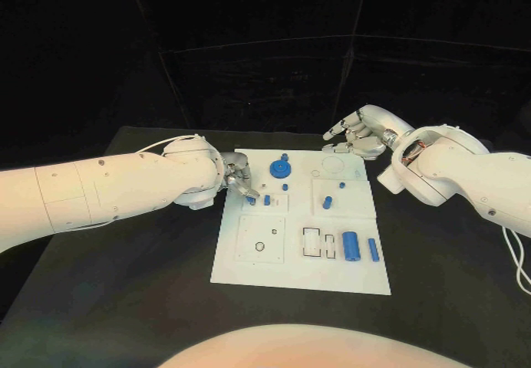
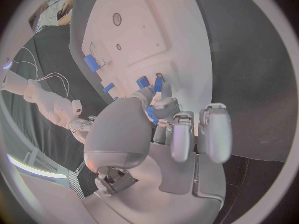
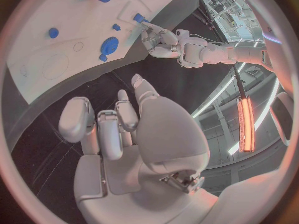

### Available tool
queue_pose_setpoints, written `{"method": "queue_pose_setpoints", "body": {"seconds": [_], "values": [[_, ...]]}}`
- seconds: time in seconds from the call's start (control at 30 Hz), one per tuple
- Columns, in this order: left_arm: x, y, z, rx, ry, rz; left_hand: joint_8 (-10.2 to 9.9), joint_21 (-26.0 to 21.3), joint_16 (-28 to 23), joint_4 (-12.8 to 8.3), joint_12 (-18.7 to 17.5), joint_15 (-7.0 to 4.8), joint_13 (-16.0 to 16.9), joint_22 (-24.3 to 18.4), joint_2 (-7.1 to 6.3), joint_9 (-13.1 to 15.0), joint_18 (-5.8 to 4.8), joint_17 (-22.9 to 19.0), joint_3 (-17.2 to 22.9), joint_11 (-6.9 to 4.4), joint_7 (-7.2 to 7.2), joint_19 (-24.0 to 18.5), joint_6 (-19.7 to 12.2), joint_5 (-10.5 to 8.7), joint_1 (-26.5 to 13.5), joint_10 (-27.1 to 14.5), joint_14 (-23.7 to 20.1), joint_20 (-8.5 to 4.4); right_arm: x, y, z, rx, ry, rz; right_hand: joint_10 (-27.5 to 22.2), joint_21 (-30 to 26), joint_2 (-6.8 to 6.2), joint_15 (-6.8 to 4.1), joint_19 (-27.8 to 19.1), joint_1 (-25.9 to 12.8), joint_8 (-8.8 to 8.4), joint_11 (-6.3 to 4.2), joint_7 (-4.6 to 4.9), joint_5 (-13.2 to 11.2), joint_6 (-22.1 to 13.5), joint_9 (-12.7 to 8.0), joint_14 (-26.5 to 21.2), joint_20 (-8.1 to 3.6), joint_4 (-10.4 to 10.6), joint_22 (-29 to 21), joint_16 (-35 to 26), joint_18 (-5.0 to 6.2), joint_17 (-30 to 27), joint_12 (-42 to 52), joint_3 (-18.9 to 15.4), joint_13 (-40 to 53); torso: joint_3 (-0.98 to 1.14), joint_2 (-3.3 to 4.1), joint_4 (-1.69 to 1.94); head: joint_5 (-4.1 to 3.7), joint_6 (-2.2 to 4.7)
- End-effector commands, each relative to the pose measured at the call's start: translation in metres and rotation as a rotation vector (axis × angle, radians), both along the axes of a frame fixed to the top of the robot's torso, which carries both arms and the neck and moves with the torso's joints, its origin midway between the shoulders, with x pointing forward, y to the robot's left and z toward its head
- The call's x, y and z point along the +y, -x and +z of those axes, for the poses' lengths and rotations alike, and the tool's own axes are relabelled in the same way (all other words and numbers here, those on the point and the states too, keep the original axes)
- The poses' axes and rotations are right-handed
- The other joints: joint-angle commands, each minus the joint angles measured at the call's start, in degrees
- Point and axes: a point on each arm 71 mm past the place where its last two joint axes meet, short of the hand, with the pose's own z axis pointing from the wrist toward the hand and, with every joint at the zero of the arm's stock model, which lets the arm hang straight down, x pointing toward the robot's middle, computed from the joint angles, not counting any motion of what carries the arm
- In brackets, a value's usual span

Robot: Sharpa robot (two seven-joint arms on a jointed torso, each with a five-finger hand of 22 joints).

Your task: Assemble the parts on the task board

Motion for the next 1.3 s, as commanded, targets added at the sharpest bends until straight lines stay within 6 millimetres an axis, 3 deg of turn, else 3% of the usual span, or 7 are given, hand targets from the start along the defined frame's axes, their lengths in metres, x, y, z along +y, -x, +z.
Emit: {"method": "queue_pose_setpoints", "body": {"seconds": [0.03,1.3], "values": [[-0.0007,-0.0012,0.0009,-0.016,-0.006,0.008,0.2,0.2,0.2,-7.7,-0.3,0.06,0.1,8.1,-0.17,0.0,-1.01,15.1,8.0,0.00,-0.16,2.7,0.4,0.28,0.1,0.5,6.0,0.06,0.0012,0.0002,0.0014,-0.006,-0.001,0.011,-0.1,-0.2,0.62,-0.44,-0.2,-0.2,0.33,-0.10,-0.04,0.3,-0.2,0.0,3.8,0.01,0.3,-0.1,-0.3,0.50,6.3,0.3,0.1,0.0,0.04,0.00,0.06,0.05,0.03],[-0.0021,0.0000,-0.0066,0.025,-0.030,-0.009,0.3,0.2,0.2,-7.6,-0.4,0.06,0.0,8.1,-0.09,0.0,-1.02,15.1,8.5,0.03,-0.14,2.7,0.5,0.26,-0.2,0.6,6.0,0.06,0.0010,0.0000,0.0012,-0.004,0.000,0.012,-0.1,-0.2,0.63,-0.44,-0.1,-0.3,0.35,-0.10,-0.05,0.3,-0.2,0.0,3.8,0.01,0.5,0.0,-0.3,0.49,6.4,0.3,0.0,0.0,0.02,0.02,-0.07,0.43,-0.12]]}}
